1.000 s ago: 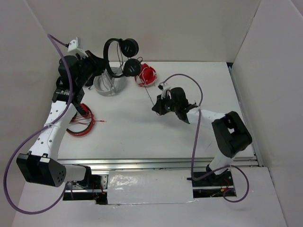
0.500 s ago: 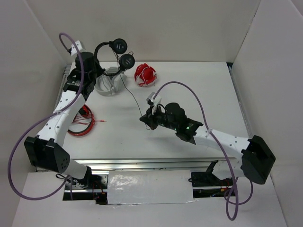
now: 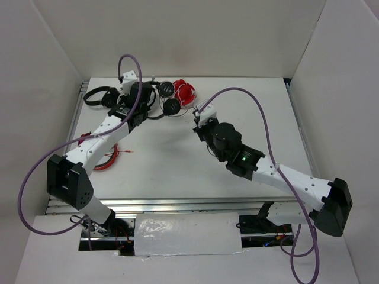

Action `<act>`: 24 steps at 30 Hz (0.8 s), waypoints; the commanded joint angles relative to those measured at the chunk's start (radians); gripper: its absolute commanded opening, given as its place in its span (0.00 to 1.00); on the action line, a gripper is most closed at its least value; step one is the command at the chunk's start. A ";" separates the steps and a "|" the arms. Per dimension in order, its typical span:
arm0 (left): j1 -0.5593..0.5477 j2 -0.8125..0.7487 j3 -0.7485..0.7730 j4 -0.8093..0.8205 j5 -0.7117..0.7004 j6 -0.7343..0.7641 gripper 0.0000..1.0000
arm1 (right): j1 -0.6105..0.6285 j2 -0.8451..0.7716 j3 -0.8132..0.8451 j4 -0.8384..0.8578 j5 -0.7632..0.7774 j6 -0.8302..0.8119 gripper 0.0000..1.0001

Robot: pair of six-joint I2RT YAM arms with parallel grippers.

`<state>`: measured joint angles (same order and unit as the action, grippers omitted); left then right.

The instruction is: Wrap the headphones

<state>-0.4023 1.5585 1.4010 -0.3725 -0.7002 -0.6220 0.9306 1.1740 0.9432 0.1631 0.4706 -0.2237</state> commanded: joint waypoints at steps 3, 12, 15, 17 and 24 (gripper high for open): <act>-0.049 0.038 -0.023 0.055 0.031 0.044 0.00 | -0.058 -0.048 0.077 0.007 0.038 -0.132 0.00; -0.130 0.181 0.052 0.024 0.234 0.158 0.00 | -0.088 -0.010 0.169 -0.011 -0.182 -0.262 0.00; -0.150 0.143 -0.035 0.093 0.338 0.205 0.00 | -0.162 0.025 0.204 -0.019 -0.214 -0.284 0.00; -0.155 0.091 -0.075 0.134 0.416 0.217 0.00 | -0.241 0.052 0.247 -0.062 -0.303 -0.269 0.00; -0.208 -0.093 -0.250 0.245 0.565 0.304 0.00 | -0.420 0.119 0.253 -0.082 -0.638 -0.263 0.00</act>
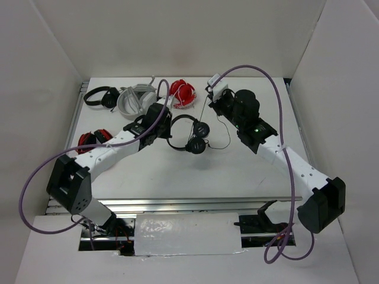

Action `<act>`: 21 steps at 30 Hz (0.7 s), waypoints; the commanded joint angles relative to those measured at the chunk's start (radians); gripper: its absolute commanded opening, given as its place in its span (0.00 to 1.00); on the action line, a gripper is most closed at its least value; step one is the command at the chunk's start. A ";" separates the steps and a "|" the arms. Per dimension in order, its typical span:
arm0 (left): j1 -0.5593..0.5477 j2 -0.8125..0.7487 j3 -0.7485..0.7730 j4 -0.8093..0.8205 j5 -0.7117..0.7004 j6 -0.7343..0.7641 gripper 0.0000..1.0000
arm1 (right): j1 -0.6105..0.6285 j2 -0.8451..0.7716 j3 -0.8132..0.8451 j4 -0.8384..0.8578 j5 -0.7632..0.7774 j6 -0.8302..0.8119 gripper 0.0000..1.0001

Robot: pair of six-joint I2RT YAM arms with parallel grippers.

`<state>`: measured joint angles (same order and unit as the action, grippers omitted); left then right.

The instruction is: Wrap the headphones

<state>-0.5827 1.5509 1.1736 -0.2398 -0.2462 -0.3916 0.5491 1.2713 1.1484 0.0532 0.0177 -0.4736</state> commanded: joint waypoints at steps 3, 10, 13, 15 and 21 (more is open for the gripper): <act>-0.052 -0.141 -0.052 0.129 0.162 0.092 0.00 | -0.087 0.077 0.066 0.022 -0.249 0.026 0.00; -0.062 -0.245 -0.084 0.165 0.222 0.085 0.00 | -0.173 0.157 0.050 0.036 -0.399 0.164 0.00; -0.060 -0.255 -0.069 0.142 0.185 0.073 0.00 | -0.182 0.123 -0.030 0.120 -0.404 0.207 0.00; -0.059 -0.252 -0.052 0.125 0.168 0.074 0.00 | -0.186 0.100 -0.065 0.149 -0.392 0.225 0.00; -0.054 -0.249 -0.063 0.146 0.162 0.062 0.00 | -0.195 -0.004 -0.136 0.175 -0.375 0.247 0.00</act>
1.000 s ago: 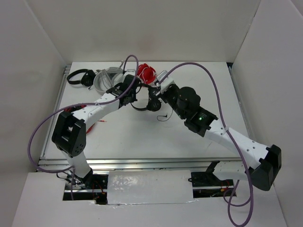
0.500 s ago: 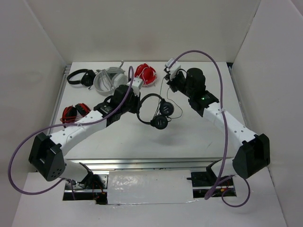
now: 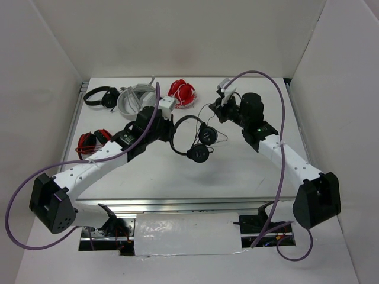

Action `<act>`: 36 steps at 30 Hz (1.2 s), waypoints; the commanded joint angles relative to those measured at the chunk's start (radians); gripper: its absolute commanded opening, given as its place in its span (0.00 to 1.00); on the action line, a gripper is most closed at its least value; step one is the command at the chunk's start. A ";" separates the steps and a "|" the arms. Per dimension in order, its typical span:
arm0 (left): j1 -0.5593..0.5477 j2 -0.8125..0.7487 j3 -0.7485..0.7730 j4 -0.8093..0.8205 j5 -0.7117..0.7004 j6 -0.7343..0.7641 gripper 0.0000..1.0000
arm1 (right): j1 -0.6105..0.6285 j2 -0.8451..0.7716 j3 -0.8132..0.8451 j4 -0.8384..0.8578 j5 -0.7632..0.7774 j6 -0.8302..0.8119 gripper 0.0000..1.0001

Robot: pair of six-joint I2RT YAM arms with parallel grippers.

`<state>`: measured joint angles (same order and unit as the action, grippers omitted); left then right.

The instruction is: Wrap the headphones

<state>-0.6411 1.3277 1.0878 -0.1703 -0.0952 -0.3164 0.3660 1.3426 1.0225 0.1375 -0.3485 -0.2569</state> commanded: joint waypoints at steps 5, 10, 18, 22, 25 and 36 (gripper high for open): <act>0.008 -0.002 0.078 0.043 0.009 -0.004 0.00 | -0.025 -0.140 -0.096 0.148 0.008 0.054 0.00; 0.008 -0.004 0.080 0.055 0.031 -0.001 0.00 | -0.076 -0.134 -0.133 0.181 0.009 0.087 0.00; 0.008 -0.002 0.080 0.043 -0.017 0.002 0.00 | -0.150 -0.106 -0.177 0.234 -0.057 0.162 0.00; 0.012 -0.004 0.095 0.058 0.001 -0.006 0.00 | -0.165 -0.060 -0.151 0.194 -0.159 0.147 0.03; 0.034 0.004 0.116 0.072 0.105 -0.015 0.00 | -0.157 -0.019 -0.136 0.189 -0.266 0.099 0.21; 0.047 0.021 0.328 -0.004 0.112 -0.036 0.00 | -0.055 0.145 -0.074 0.321 -0.343 0.133 0.66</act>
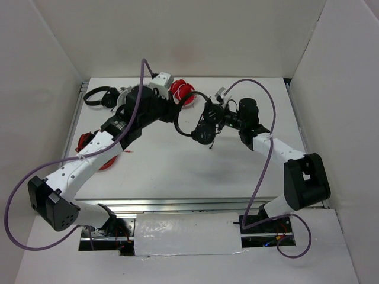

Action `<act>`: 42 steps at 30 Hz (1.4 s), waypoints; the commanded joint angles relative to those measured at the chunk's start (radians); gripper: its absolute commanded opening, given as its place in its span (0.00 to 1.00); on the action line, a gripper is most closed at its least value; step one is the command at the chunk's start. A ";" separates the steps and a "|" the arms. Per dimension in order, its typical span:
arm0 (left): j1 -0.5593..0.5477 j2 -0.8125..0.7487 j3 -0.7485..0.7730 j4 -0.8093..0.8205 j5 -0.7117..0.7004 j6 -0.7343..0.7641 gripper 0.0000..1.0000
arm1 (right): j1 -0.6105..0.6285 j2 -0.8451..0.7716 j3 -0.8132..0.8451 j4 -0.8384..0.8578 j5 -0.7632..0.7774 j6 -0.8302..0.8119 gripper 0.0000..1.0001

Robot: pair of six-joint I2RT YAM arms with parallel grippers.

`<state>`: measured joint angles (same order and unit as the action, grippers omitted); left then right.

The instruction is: Wrap the headphones

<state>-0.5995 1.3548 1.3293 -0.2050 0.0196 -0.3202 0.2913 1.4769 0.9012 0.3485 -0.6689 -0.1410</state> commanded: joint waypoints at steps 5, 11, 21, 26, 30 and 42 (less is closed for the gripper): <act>0.021 -0.034 0.166 0.041 -0.015 -0.056 0.00 | 0.039 0.043 -0.004 0.196 0.009 0.075 0.69; 0.038 -0.005 0.336 0.007 -0.001 -0.051 0.00 | 0.084 0.173 0.042 0.364 0.020 0.219 0.71; 0.109 0.044 0.625 -0.085 -0.014 -0.043 0.00 | 0.166 0.309 0.073 0.386 0.052 0.354 0.66; 0.127 0.021 0.656 -0.082 -0.048 -0.036 0.00 | 0.212 0.325 0.113 0.313 0.006 0.320 0.27; 0.141 0.012 0.651 -0.085 -0.115 -0.028 0.00 | 0.229 0.295 0.073 0.323 -0.034 0.322 0.00; 0.233 0.098 0.620 -0.073 -0.354 -0.105 0.00 | 0.433 -0.107 -0.327 0.204 0.244 0.290 0.00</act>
<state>-0.3923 1.4235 1.9347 -0.3492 -0.2543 -0.3683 0.6640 1.4483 0.6083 0.5762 -0.5388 0.1593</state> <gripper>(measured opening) 0.126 0.007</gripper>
